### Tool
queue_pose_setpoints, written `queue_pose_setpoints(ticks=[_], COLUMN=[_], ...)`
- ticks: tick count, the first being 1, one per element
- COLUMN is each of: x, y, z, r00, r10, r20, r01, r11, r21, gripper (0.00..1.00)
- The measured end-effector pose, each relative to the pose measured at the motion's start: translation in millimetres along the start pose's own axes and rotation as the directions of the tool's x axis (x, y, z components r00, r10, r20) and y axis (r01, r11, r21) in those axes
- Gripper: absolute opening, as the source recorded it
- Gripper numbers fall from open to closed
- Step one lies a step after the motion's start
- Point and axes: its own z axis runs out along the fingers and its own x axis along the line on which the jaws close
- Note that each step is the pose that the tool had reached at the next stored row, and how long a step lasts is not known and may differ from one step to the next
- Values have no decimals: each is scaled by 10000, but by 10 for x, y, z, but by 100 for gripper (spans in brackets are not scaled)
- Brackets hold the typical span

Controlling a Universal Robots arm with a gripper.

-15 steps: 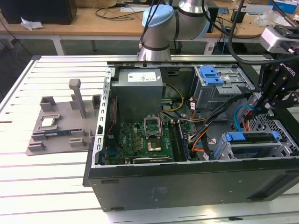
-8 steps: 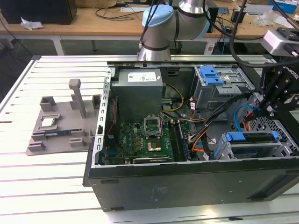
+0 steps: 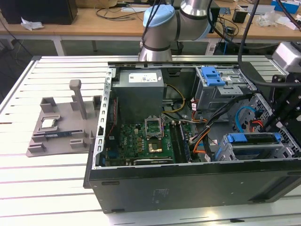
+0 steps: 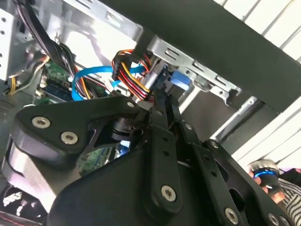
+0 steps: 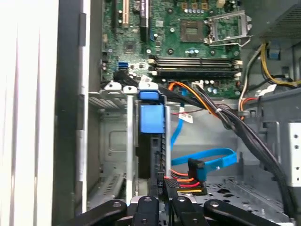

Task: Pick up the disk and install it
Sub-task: 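Insert the first disk wire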

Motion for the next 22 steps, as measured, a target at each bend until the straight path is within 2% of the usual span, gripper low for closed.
queue_pose_setpoints(ticks=[8, 22], x=[4, 5], y=[0, -28], z=[52, 69], r00=[10000, 10000], r10=[-3, 21], r20=[-4, -10], r01=[3, -21], r11=[10000, 10000], r21=[0, 1], gripper=[18, 18])
